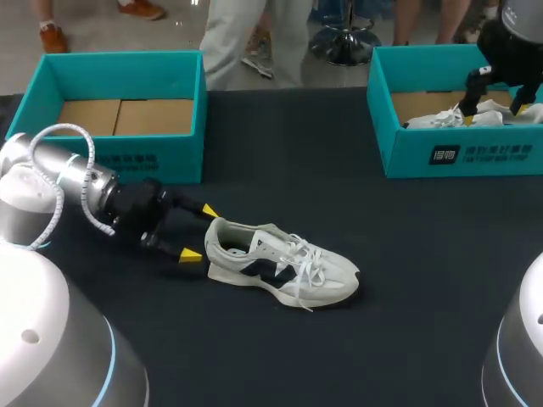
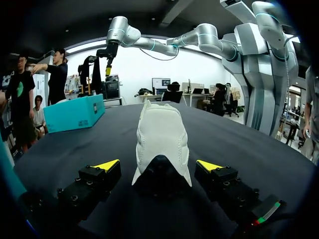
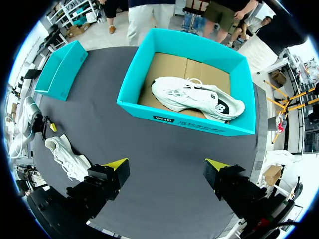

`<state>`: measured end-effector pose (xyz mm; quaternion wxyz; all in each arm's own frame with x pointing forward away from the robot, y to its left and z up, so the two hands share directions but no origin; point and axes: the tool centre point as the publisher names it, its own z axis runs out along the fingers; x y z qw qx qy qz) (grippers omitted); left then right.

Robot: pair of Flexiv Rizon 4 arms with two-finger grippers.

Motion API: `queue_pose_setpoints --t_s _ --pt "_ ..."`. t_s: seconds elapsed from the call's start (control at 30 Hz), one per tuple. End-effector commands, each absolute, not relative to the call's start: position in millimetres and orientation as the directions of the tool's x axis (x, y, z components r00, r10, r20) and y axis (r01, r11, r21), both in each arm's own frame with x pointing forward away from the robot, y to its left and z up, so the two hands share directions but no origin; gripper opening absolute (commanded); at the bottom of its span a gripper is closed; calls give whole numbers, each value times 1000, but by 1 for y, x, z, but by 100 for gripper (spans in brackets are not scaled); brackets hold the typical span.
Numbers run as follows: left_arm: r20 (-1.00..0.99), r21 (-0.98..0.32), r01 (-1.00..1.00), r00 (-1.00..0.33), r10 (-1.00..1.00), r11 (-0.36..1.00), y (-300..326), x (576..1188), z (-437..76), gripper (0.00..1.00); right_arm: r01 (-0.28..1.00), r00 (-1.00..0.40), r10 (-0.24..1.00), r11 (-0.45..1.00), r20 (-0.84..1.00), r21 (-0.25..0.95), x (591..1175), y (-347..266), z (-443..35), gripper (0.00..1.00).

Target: Take the shoe out of the shoebox, open the shoe tongue, remove and reinsert the insole, then place the shoe into the shoebox

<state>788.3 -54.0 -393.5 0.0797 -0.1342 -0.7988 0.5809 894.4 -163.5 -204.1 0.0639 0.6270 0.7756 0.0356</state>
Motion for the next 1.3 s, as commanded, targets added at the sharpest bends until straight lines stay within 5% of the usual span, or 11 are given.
queue_pose_setpoints --t_s 0.03,1.13,1.17,1.2,1.23,1.3 --pt "-18 -947 124 -942 336 296 -58 791 -397 100 968 -205 977 211 -55 134 895 -163 -204 100" --pt "32 -951 82 -933 359 299 -99 769 -420 100 968 -205 977 211 -55 134 895 -163 -204 100" --pt "34 -950 81 -933 358 300 -99 768 -420 67 968 -205 977 211 -55 134 895 -163 -204 100" --pt "37 -950 78 -934 356 302 -98 768 -421 48 968 -205 977 211 -55 134 895 -163 -204 100" --pt "39 -950 75 -934 354 304 -98 768 -421 42 968 -205 977 211 -55 134 895 -163 -204 100" --pt "45 -949 69 -937 347 308 -97 767 -422 14 968 -205 977 211 -55 134 895 -163 -204 100"
